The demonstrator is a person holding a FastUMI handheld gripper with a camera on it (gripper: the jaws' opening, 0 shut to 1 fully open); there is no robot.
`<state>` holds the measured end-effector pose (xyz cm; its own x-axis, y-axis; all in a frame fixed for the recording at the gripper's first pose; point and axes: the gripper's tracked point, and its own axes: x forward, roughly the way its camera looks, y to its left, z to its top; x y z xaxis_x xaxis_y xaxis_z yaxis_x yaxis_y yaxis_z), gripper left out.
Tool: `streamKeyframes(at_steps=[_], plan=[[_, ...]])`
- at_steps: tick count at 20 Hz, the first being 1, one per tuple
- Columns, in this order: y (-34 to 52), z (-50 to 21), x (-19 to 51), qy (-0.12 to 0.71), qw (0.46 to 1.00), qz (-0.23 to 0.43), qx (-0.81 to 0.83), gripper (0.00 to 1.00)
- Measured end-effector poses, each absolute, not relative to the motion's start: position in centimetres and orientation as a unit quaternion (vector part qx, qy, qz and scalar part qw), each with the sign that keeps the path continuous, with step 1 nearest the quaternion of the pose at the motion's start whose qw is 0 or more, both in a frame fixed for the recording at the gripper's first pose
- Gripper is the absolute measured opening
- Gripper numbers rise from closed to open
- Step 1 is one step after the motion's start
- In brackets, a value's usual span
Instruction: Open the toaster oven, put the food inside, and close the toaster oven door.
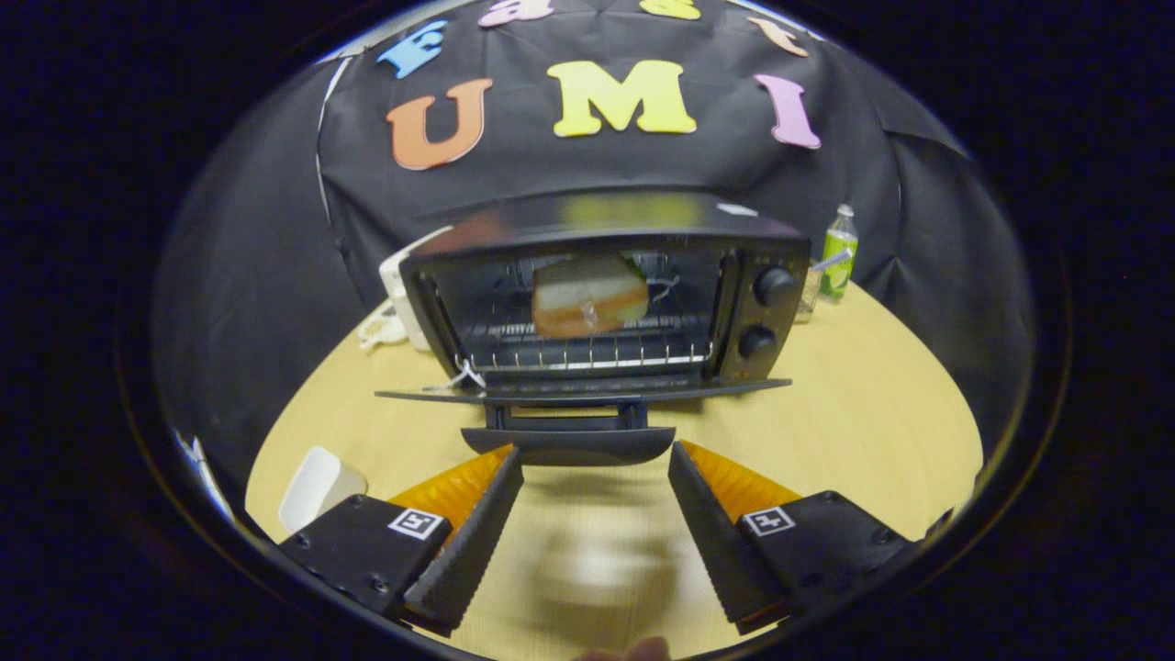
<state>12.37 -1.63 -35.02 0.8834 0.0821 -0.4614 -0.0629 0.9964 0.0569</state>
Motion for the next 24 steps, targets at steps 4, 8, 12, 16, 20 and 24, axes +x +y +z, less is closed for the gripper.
streamKeyframes(at_steps=[4, 8, 12, 16, 20, 24], plan=[[-2.0, -28.3, 13.3, 0.192, 0.98, 0.04, 0.028, 1.0], [-3.9, -17.6, 12.5, 0.114, 0.992, 0.046, 0.043, 1.0], [-5.9, -8.3, 9.2, 0.044, 0.996, 0.044, 0.057, 1.0], [-7.0, -1.7, 4.0, -0.018, 0.999, 0.032, 0.032, 1.0], [-8.0, 0.0, -1.2, -0.04, 0.998, 0.01, 0.038, 1.0], [-9.1, 0.9, -4.1, -0.063, 0.997, -0.019, 0.033, 1.0]])
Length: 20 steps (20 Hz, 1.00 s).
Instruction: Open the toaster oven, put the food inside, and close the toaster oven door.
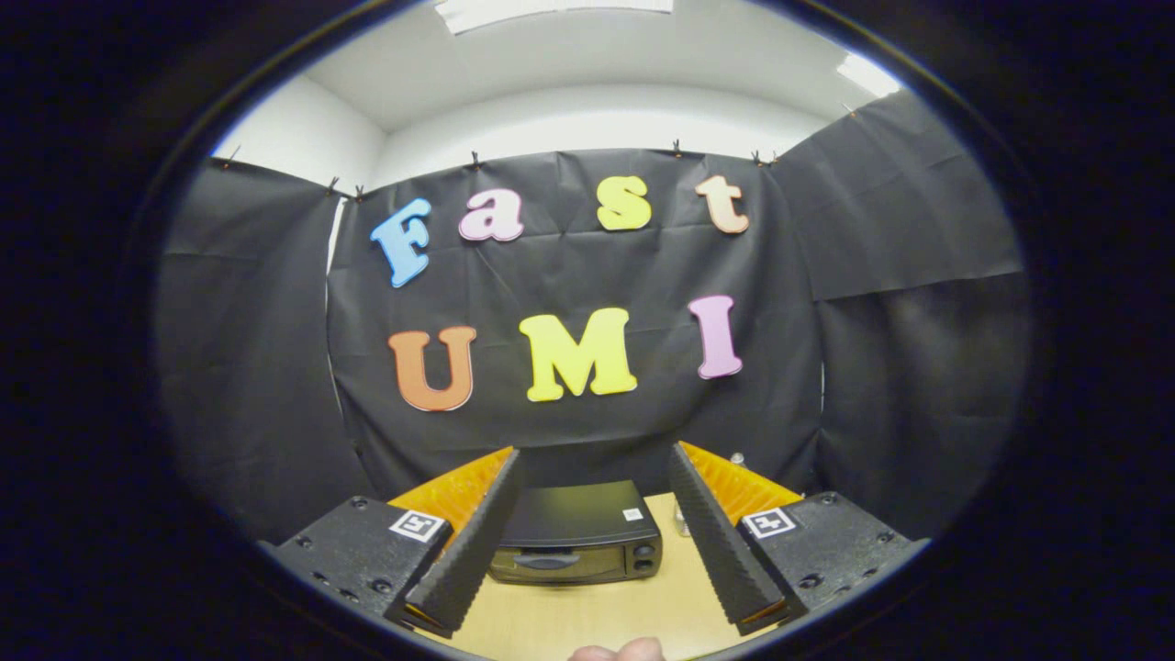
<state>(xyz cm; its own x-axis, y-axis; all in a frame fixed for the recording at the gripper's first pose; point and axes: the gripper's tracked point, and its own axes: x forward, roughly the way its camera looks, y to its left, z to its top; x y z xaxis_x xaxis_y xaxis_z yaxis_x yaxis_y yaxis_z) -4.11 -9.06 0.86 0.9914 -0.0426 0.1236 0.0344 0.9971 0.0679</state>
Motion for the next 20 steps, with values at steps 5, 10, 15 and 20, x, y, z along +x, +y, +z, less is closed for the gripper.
streamKeyframes(at_steps=[5, 10, 15, 20], plan=[[-10.9, 1.0, -4.8, -0.069, 0.995, -0.061, 0.04, 1.0], [-9.5, 1.7, -3.4, -0.073, 0.995, -0.054, 0.041, 1.0], [-7.8, 1.2, -0.7, -0.058, 0.997, -0.021, 0.051, 1.0], [-6.4, 0.7, 0.7, -0.051, 0.996, 0.002, 0.072, 1.0]])
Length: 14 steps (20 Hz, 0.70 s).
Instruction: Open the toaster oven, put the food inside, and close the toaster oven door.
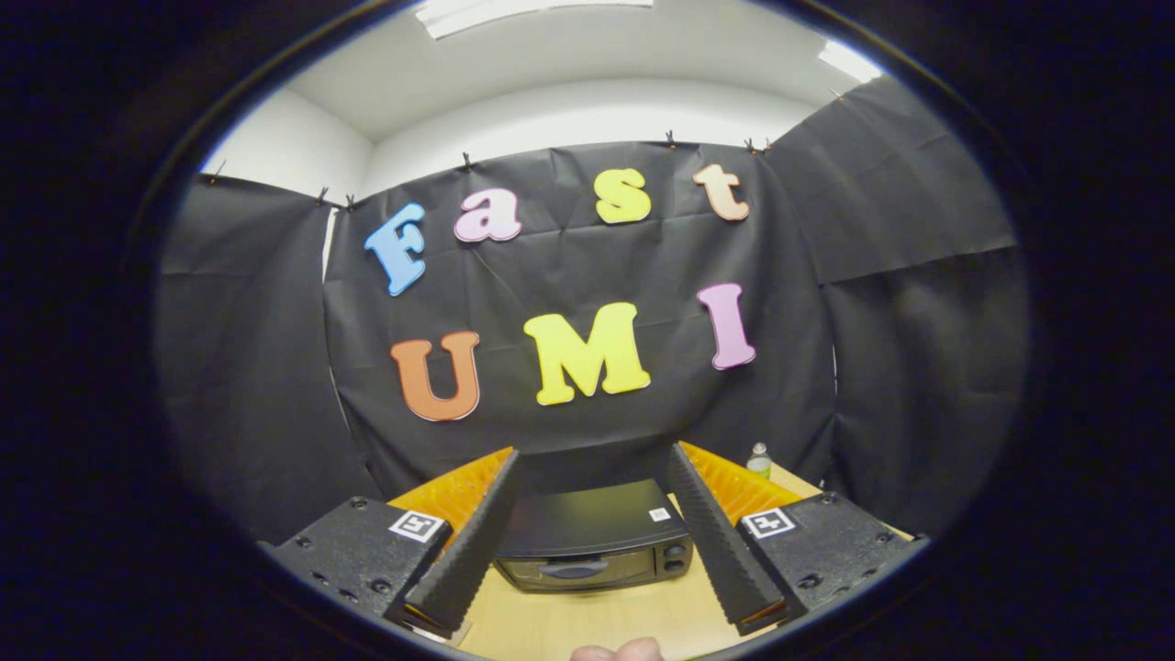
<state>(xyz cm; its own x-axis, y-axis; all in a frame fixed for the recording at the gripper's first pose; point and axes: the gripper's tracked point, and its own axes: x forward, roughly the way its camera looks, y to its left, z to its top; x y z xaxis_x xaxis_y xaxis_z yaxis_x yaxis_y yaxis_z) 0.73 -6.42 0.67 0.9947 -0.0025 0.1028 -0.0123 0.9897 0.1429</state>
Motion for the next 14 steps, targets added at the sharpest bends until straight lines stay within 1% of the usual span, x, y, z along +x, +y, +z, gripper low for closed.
streamKeyframes(at_steps=[8, 11, 14], plan=[[-1.4, 1.5, 3.1, -0.056, 0.996, 0.059, 0.039, 1.0], [0.2, 2.4, 2.7, -0.068, 0.994, 0.075, 0.03, 1.0], [1.7, 1.6, 2.4, -0.055, 0.994, 0.089, 0.037, 1.0]])
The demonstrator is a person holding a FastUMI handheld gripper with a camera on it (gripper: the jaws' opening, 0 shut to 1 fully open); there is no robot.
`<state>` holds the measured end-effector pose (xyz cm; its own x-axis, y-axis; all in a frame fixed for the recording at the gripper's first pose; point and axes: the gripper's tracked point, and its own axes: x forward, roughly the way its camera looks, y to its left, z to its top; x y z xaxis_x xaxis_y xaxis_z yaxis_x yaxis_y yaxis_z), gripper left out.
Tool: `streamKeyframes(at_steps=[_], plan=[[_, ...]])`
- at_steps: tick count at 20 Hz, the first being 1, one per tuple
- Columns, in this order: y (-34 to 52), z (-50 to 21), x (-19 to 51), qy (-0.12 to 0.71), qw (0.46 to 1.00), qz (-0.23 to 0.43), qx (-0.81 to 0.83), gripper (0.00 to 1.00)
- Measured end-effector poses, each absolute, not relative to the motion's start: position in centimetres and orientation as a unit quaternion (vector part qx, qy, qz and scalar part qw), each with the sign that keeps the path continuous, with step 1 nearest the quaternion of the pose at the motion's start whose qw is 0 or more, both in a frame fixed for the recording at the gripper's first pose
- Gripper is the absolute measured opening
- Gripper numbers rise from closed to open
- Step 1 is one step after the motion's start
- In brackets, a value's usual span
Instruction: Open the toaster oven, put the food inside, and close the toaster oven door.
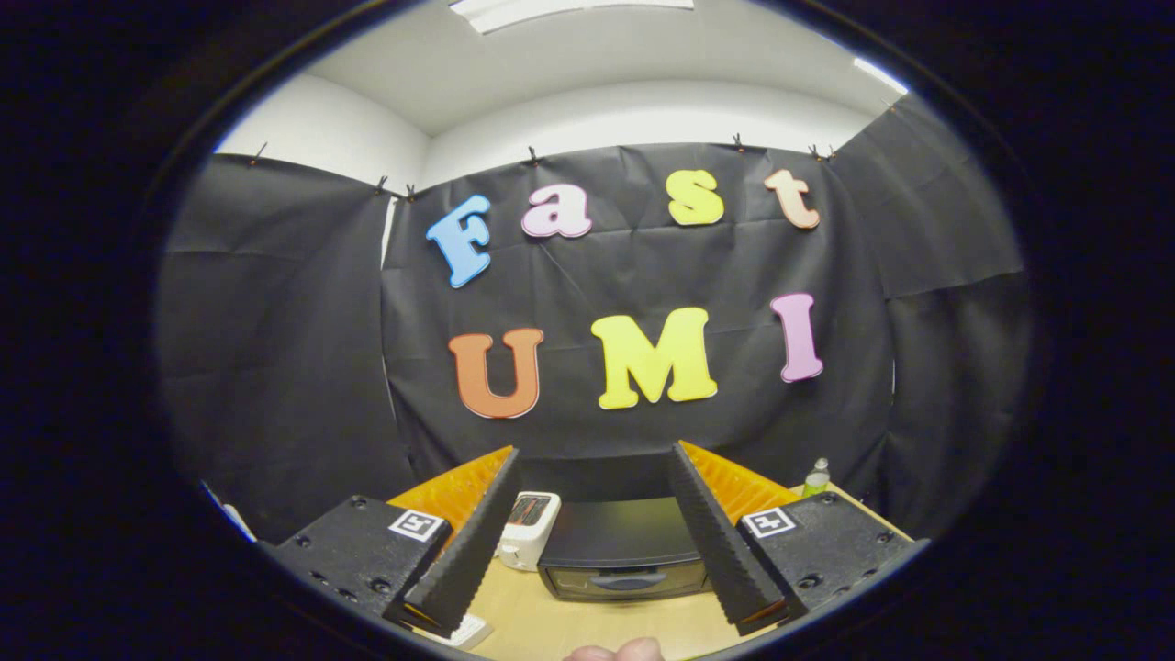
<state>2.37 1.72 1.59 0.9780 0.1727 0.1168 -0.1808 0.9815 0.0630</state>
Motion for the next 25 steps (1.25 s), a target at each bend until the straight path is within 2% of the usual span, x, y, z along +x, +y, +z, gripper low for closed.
streamKeyframes(at_steps=[25], plan=[[3.3, 2.0, 1.1, -0.041, 0.997, 0.062, 0.037, 1.0]])
